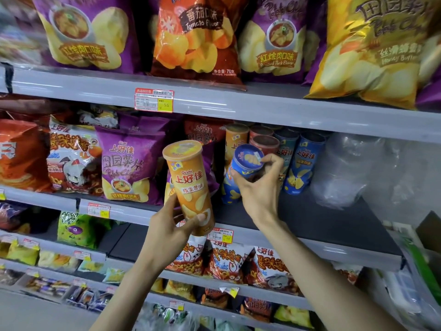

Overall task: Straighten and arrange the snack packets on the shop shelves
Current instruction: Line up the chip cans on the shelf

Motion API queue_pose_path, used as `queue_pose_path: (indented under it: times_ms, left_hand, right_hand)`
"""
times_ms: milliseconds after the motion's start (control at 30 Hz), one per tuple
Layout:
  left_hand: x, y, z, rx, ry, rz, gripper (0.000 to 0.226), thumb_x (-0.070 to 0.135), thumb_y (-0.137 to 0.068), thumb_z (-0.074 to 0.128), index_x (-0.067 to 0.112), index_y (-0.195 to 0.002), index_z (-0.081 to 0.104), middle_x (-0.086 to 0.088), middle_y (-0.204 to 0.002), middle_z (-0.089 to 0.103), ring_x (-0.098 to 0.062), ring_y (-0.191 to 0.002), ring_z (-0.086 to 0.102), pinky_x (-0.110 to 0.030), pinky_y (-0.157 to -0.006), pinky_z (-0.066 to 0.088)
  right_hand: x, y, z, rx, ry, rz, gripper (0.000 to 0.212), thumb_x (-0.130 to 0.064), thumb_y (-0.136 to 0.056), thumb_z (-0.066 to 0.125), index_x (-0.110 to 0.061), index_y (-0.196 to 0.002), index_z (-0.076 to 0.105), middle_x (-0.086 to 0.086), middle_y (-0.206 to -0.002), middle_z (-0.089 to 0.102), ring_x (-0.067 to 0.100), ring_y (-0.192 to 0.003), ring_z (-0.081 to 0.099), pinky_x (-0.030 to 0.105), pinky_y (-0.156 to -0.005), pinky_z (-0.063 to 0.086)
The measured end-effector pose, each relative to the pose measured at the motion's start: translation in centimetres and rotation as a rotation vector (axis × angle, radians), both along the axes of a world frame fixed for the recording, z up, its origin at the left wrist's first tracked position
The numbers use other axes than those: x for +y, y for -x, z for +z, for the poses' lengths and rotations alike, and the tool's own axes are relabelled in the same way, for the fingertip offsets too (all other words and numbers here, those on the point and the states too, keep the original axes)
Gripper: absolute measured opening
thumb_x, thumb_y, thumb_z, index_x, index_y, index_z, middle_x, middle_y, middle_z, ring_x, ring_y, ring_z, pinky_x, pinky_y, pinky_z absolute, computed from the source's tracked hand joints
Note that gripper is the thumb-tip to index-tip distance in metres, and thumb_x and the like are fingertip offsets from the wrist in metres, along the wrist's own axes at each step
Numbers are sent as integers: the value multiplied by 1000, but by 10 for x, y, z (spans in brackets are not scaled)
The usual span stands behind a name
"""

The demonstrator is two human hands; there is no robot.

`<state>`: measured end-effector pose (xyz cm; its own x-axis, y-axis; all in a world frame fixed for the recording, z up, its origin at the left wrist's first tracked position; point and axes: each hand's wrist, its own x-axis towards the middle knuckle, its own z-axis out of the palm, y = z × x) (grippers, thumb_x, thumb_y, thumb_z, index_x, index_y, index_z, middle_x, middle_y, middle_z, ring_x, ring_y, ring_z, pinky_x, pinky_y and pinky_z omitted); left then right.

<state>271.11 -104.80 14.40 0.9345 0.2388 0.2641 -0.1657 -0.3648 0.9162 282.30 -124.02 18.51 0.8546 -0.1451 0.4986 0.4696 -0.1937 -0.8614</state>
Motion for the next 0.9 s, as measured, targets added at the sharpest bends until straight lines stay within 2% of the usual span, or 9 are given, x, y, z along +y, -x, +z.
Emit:
queue_pose_path:
  times_ms: [67,167,233,367,533,600,700,767,900]
  left_hand:
    - [-4,0,2,-6,-4,-24,43,31,-91,82,33,-128,61,29,-109,74,5,-105,69,-9,-80,54]
    - [-14,-3,6,-18,-7,-61,42,26,-90,83,34,-125,61,24,-109,76,6,-105,69,-7,-80,52]
    - [-22,-7,7,-27,-6,-86,42,25,-90,83,33,-125,61,21,-113,75,5,-106,69,-9,-83,54]
    - [-44,-20,4,-38,-18,-109,43,27,-89,85,37,-122,60,20,-113,76,4,-105,70,-18,-88,58]
    - [-69,-42,-6,-40,-79,-131,43,27,-90,84,33,-124,57,19,-114,73,1,-104,69,-32,-92,59]
    - [-76,-47,-12,-28,-86,-121,44,25,-92,82,30,-127,56,16,-117,70,0,-105,67,-34,-93,57]
    - [-84,-57,-21,-21,-104,-83,48,24,-93,81,25,-133,53,5,-123,67,-12,-106,65,-36,-92,55]
    - [-85,-67,-28,-1,-99,-64,48,27,-94,79,23,-133,52,-1,-127,65,-19,-110,64,-42,-95,57]
    - [-84,-83,-37,34,-104,-55,45,30,-97,74,18,-133,50,-7,-131,62,-28,-117,62,-50,-99,55]
  right_hand:
    - [-14,8,0,-17,-116,18,68,-11,-77,92,-21,-116,37,8,-111,67,14,-98,72,34,-89,58]
    - [-45,20,-1,-23,-243,11,64,-3,-80,88,-24,-110,36,8,-109,70,17,-98,72,36,-88,58]
    - [-70,25,-1,-9,-300,-31,62,4,-82,84,-23,-108,35,4,-108,71,12,-94,72,28,-84,57]
    - [-112,28,2,24,-380,-125,63,4,-84,82,-21,-114,33,20,-114,71,13,-90,70,27,-82,57]
    - [-145,2,9,77,-349,-244,74,0,-75,90,-21,-124,37,16,-116,71,23,-97,74,47,-92,61]
    - [-150,-9,11,82,-290,-277,82,-7,-70,94,-24,-129,40,11,-117,71,23,-102,75,48,-95,60]
    - [-151,-19,9,68,-190,-315,80,-8,-72,94,-21,-132,43,-9,-111,69,8,-98,74,41,-97,59]
    - [-151,-22,9,83,-137,-361,72,-13,-74,93,-22,-128,47,-15,-108,69,-4,-92,71,31,-94,59]
    - [-150,-30,9,189,18,-396,59,-29,-74,93,-26,-119,54,-8,-107,72,8,-92,71,19,-78,53]
